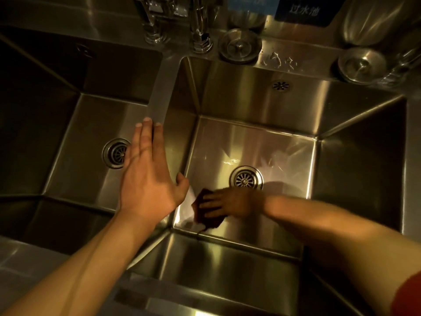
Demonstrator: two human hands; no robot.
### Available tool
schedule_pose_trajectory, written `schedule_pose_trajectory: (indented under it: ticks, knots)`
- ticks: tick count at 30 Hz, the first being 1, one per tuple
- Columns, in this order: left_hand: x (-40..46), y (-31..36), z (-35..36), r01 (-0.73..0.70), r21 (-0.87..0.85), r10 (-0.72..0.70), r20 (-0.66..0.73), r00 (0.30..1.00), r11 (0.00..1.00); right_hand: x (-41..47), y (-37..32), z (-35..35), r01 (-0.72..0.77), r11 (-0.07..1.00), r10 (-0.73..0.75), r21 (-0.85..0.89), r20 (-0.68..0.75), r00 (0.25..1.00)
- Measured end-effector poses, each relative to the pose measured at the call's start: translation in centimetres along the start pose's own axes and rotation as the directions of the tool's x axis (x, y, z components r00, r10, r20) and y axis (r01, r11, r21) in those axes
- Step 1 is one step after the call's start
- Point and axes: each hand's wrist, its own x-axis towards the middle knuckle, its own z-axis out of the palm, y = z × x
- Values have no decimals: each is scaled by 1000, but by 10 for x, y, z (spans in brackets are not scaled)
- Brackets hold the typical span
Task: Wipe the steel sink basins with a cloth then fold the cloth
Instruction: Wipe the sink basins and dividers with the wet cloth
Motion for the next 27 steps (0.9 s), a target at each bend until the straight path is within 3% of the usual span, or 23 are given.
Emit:
schedule_pose_trajectory:
  ticks: [3,5,7,10,12,13,14,16,19,21,22,24,27]
  knots:
    - [-1,-1,0,-2,-2,2,-4,1000,1000,-23,43,-17,-176,976,200,126,-211,957]
    - [-1,0,0,-9,-3,9,-7,1000,1000,-28,64,-28,-437,844,527,312,-322,787]
    - [-1,0,0,-14,2,14,-6,1000,1000,-16,64,-38,-677,562,817,475,-193,543]
    - [-1,0,-1,-10,22,10,-3,1000,1000,22,44,-49,-725,203,973,658,-53,225]
    - [-1,0,-1,-12,24,12,-10,1000,1000,46,26,-56,-693,75,991,717,23,132]
    - [-1,0,0,-14,23,14,-12,1000,1000,57,16,-57,-683,42,991,730,54,120]
    - [-1,-1,0,-15,21,15,-12,1000,1000,66,4,-57,-682,46,989,730,64,136]
    - [0,-1,1,-17,18,17,-13,1000,1000,82,-22,-52,-700,177,964,692,23,266]
    - [0,-1,1,-16,11,16,-16,1000,1000,79,-55,-30,-652,521,789,552,-19,614]
    - [-1,-2,1,-20,15,21,-19,1000,1000,56,-56,-13,-502,773,555,389,-31,831]
    - [-1,-2,1,-23,22,24,-19,1000,999,41,-49,-6,-396,860,428,321,-32,903]
    - [-1,-2,1,-25,31,26,-22,999,999,14,-28,0,-242,948,252,206,-28,967]
    - [-1,-1,1,-27,32,28,-27,999,999,-14,11,-1,-225,970,224,91,19,974]
